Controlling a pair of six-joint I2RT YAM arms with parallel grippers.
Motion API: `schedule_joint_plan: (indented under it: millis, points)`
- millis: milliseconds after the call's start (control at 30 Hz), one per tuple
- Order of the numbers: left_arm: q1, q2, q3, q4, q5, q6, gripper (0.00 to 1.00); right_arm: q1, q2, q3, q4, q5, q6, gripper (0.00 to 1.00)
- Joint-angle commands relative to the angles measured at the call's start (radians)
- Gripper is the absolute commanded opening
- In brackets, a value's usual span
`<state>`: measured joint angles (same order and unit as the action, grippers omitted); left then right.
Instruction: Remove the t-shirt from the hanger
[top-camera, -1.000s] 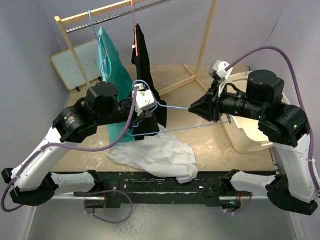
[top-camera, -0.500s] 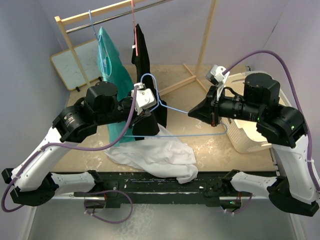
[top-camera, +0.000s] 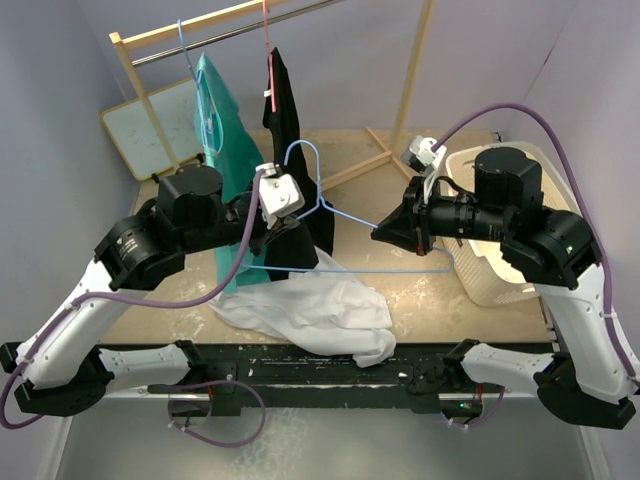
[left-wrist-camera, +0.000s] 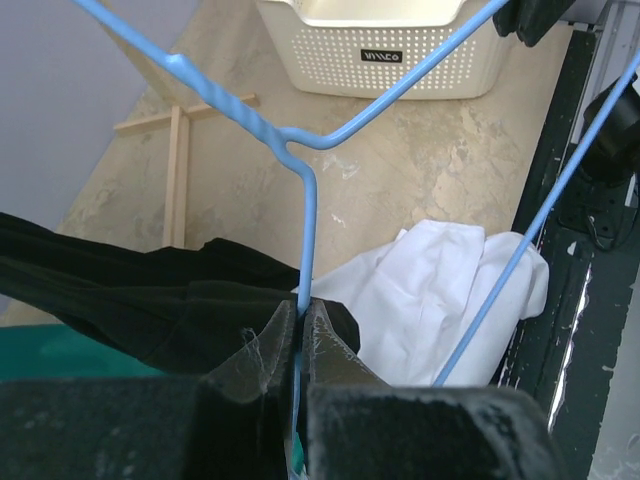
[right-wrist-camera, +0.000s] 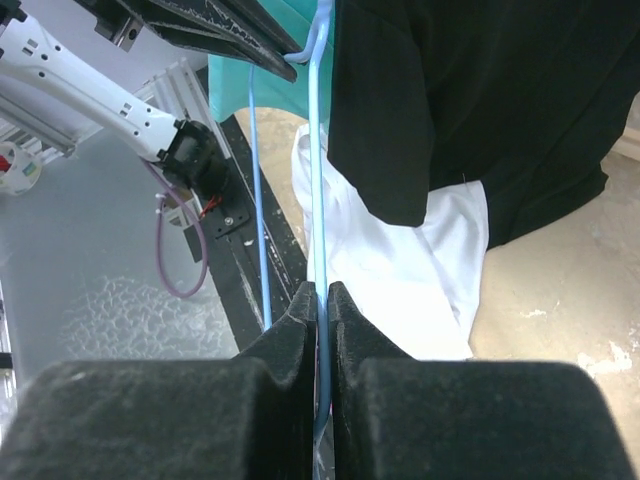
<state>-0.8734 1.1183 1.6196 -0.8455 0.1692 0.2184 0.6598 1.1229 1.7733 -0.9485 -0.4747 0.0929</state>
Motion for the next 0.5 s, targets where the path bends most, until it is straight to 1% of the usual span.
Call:
schedule_joint_plan:
  millis: [0,133,200,233,267,300,400,467]
  points:
    - [-0.002,-0.034,0.032,0.155,0.01,-0.04,0.0,0.001,-0.002,-0.007,0.02,-0.063,0.007,0.0]
    - [-0.002,-0.05,0.015,0.175,-0.01,-0.044,0.0,0.002,-0.013,0.005,0.019,0.011,0.021,0.0]
    - [-0.003,-0.07,-0.002,0.196,-0.03,-0.052,0.23,0.002,-0.019,0.024,0.01,0.055,0.043,0.0]
    - [-0.002,-0.081,-0.012,0.203,-0.039,-0.058,0.33,0.002,-0.022,0.036,0.004,0.084,0.058,0.0]
    - [-0.002,-0.093,-0.02,0.207,-0.048,-0.063,0.47,0.002,-0.025,0.049,-0.004,0.119,0.07,0.0]
    - [-0.002,-0.107,-0.029,0.213,-0.064,-0.072,0.59,0.002,-0.027,0.063,-0.016,0.171,0.081,0.0]
    - [-0.002,-0.166,-0.066,0.225,-0.112,-0.104,0.73,0.002,-0.034,0.102,-0.06,0.355,0.116,0.0]
    - [-0.002,-0.22,-0.104,0.247,-0.135,-0.129,0.76,0.002,-0.04,0.134,-0.087,0.46,0.139,0.0]
